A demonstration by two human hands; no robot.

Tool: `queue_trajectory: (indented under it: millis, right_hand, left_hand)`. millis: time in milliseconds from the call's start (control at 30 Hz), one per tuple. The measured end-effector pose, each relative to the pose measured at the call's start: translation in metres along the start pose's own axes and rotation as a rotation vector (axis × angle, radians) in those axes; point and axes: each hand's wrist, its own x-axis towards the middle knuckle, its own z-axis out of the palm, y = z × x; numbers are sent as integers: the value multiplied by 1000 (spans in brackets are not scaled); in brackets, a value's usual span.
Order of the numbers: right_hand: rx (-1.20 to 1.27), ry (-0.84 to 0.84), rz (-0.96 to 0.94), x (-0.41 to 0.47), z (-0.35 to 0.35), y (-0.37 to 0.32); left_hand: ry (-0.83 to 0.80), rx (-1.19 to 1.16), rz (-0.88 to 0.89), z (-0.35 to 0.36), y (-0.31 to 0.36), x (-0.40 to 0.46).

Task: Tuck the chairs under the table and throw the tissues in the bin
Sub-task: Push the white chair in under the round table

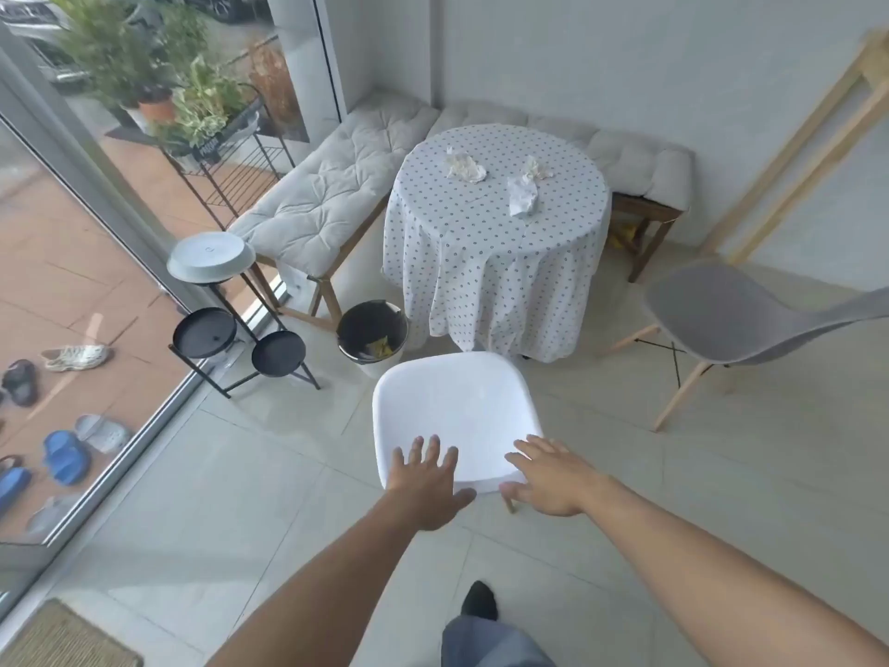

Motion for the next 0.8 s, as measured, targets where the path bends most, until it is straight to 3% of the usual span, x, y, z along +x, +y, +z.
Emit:
queue_trajectory:
  millis: [267,500,800]
  right_hand:
    - [-1,-18,-33,10,14,17]
    - [-1,150,-51,16,19,22]
    - [28,238,48,59,-19,5]
  left_hand:
    - [8,94,54,15,21,9]
    - [110,105,86,8,19,23]
    - [101,136,121,-42,-21,69]
